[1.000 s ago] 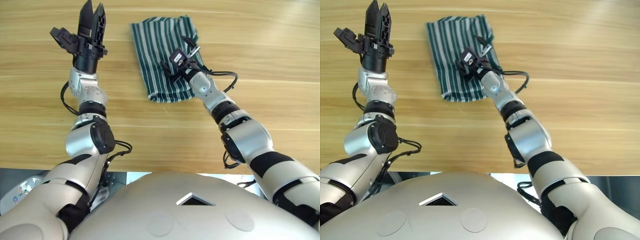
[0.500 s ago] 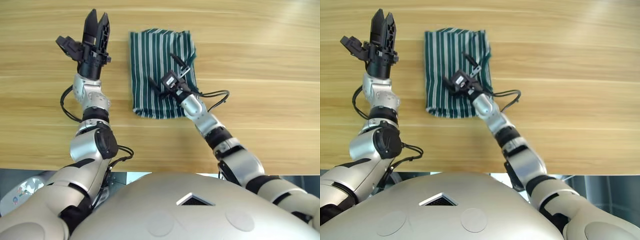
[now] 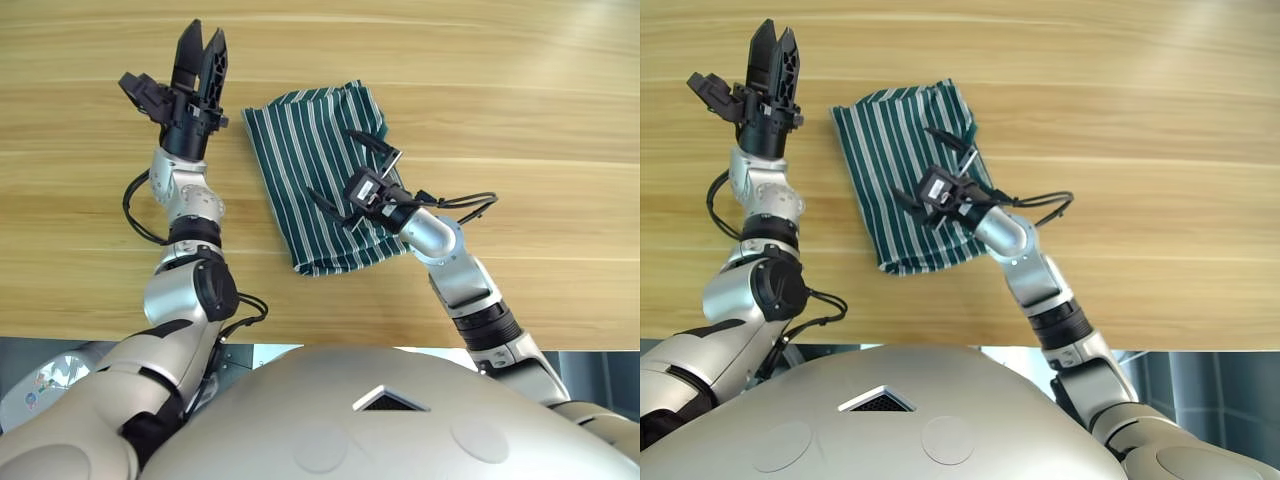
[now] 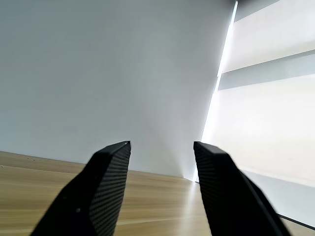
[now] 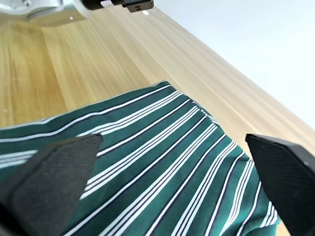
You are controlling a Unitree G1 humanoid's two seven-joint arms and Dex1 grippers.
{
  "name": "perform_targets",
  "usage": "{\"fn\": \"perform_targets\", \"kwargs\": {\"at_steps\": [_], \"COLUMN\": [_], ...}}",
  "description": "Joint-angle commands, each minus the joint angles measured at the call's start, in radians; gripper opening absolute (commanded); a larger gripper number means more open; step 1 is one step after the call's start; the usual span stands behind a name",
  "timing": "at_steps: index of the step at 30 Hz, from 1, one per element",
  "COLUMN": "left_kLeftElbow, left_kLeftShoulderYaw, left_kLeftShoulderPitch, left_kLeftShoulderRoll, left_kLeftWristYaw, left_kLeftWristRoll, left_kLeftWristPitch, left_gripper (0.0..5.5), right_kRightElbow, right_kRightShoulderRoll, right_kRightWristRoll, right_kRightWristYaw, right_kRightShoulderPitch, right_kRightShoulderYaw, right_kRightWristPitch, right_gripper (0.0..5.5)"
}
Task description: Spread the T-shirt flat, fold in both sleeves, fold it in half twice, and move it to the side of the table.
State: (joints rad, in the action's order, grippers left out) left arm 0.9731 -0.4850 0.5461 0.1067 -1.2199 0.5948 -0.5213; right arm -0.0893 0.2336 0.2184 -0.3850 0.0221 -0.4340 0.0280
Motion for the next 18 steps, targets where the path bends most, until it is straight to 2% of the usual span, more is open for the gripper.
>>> {"fn": "perform_targets", "kwargs": {"at_steps": [1, 3, 6, 9, 11, 14, 18], "left_kLeftElbow": [-0.002, -0.018, -0.073, -0.184, -0.327, -0.538, -0.776], "left_kLeftShoulderYaw": [0.008, 0.029, 0.112, 0.231, 0.303, 0.371, 0.44], "left_kLeftShoulderPitch": [-0.008, -0.021, -0.08, -0.186, -0.276, -0.388, -0.536], "left_kLeftShoulderRoll": [-0.001, 0.005, 0.05, 0.147, 0.257, 0.396, 0.562], "left_kLeftWristYaw": [-0.005, -0.017, -0.063, -0.104, -0.138, -0.16, -0.164], "left_kLeftWristRoll": [-0.003, -0.027, -0.128, -0.285, -0.375, -0.393, -0.401], "left_kLeftWristPitch": [-0.013, -0.042, -0.155, -0.319, -0.395, -0.382, -0.347], "left_gripper": [2.36, 2.36, 2.36, 2.36, 2.36, 2.36, 2.36], "right_kRightElbow": [0.013, 0.095, 0.203, 0.313, 0.397, 0.498, 0.498], "right_kRightShoulderRoll": [0.001, 0.082, 0.241, 0.387, 0.505, 0.614, 0.739], "right_kRightWristRoll": [0.049, 0.119, 0.143, 0.137, 0.106, 0.042, -0.158], "right_kRightWristYaw": [0.064, 0.127, 0.132, 0.096, 0.022, -0.103, -0.45], "right_kRightShoulderPitch": [0.069, 0.143, 0.221, 0.281, 0.318, 0.337, 0.216], "right_kRightShoulderYaw": [0.049, 0.12, 0.229, 0.299, 0.334, 0.35, 0.307], "right_kRightWristPitch": [0.022, 0.057, 0.126, 0.196, 0.286, 0.425, 0.588], "right_gripper": [5.39, 5.39, 5.39, 5.39, 5.39, 5.39, 5.39]}}
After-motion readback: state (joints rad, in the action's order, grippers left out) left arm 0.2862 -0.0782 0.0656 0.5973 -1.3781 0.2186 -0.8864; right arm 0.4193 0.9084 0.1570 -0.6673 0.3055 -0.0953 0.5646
